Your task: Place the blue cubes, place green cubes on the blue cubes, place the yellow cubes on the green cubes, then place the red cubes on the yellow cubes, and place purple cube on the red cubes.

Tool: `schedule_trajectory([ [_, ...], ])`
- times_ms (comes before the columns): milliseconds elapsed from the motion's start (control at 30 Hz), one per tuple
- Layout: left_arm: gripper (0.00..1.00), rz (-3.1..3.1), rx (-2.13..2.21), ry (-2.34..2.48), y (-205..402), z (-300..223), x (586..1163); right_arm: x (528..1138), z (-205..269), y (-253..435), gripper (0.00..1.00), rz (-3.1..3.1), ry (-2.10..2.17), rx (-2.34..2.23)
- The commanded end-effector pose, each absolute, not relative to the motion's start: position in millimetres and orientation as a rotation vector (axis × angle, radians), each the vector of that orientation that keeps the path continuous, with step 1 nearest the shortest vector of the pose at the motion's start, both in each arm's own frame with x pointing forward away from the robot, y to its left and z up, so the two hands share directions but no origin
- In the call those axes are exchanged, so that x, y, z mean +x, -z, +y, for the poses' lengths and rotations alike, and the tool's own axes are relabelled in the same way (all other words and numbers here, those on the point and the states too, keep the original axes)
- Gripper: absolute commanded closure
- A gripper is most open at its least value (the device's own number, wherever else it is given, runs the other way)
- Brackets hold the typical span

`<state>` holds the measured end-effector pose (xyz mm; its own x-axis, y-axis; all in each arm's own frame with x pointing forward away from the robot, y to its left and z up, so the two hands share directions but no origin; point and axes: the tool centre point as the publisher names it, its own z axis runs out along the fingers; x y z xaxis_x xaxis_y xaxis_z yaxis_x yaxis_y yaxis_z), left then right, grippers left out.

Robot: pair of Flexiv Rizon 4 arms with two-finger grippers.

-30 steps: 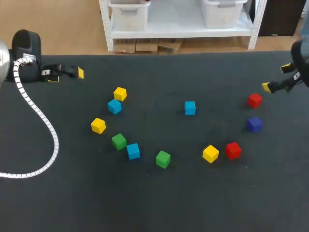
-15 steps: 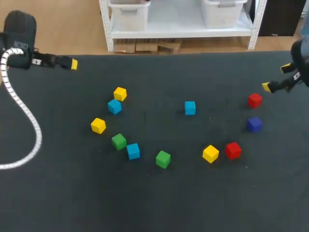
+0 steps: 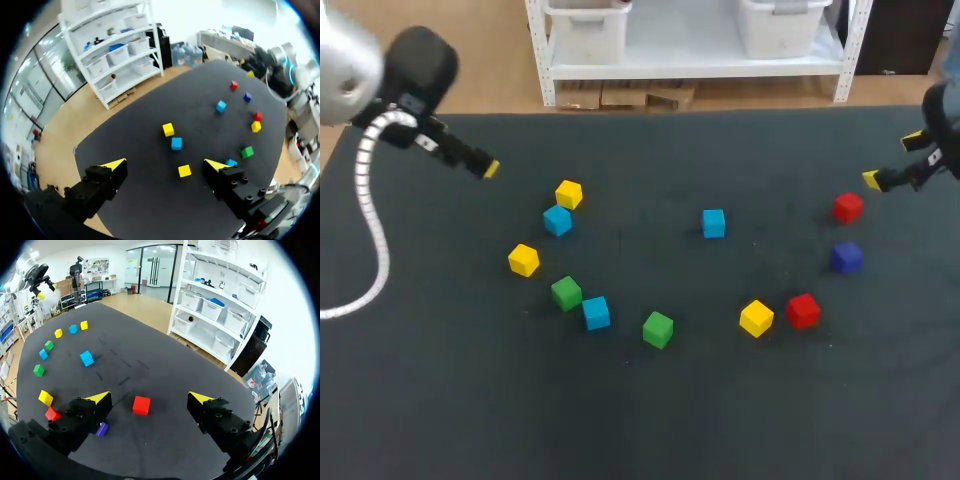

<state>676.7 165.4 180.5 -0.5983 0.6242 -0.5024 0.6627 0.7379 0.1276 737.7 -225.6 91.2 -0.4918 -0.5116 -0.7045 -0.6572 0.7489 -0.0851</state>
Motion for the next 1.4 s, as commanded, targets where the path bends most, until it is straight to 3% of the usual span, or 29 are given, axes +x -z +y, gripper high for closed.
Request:
schedule_trajectory([
  [33,0.00,2.598,1.172,0.015,-159,146,707,738,-225,-91,0.00,2.201,-0.247,-0.871],
  [400,0.00,2.703,1.382,-0.009,-112,123,716,738,-225,-91,0.00,2.201,-0.247,-0.871],
  [1400,0.00,2.784,1.409,-0.008,-23,91,721,738,-225,-91,0.00,2.201,-0.247,-0.871],
])
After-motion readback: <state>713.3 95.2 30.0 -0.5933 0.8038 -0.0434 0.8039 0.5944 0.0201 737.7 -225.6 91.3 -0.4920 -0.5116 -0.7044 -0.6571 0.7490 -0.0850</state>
